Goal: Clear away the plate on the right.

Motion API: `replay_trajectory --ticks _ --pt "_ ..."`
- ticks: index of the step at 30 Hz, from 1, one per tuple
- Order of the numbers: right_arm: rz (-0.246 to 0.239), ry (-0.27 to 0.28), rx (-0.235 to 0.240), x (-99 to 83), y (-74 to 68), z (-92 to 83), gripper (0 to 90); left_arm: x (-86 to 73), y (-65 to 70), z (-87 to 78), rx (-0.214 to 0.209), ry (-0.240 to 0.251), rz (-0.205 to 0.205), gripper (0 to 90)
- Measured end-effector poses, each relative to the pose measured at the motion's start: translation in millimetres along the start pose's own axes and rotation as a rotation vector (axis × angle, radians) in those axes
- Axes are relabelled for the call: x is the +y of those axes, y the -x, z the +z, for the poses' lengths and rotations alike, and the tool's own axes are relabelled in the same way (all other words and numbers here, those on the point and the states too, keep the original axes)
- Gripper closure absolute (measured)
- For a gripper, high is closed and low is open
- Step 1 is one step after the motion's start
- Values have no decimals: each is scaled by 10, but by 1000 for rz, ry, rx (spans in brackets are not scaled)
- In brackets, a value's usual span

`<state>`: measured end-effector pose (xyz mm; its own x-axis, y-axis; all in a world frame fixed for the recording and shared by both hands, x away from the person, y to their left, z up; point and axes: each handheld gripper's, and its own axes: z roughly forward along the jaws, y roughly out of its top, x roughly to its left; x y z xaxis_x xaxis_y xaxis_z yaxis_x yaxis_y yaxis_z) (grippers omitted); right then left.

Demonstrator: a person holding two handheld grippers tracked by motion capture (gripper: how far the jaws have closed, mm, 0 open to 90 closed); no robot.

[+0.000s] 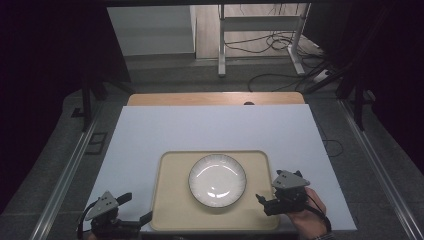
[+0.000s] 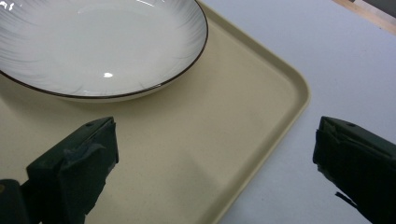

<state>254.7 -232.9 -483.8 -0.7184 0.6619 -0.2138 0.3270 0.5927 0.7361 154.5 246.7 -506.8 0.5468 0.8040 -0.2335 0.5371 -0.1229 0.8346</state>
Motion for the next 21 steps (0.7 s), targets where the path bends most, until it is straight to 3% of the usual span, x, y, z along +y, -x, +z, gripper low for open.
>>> replay_trajectory --ticks 21 --pt "52 12 -15 -177 67 -170 8 2 -6 3 -4 -3 -4 2"
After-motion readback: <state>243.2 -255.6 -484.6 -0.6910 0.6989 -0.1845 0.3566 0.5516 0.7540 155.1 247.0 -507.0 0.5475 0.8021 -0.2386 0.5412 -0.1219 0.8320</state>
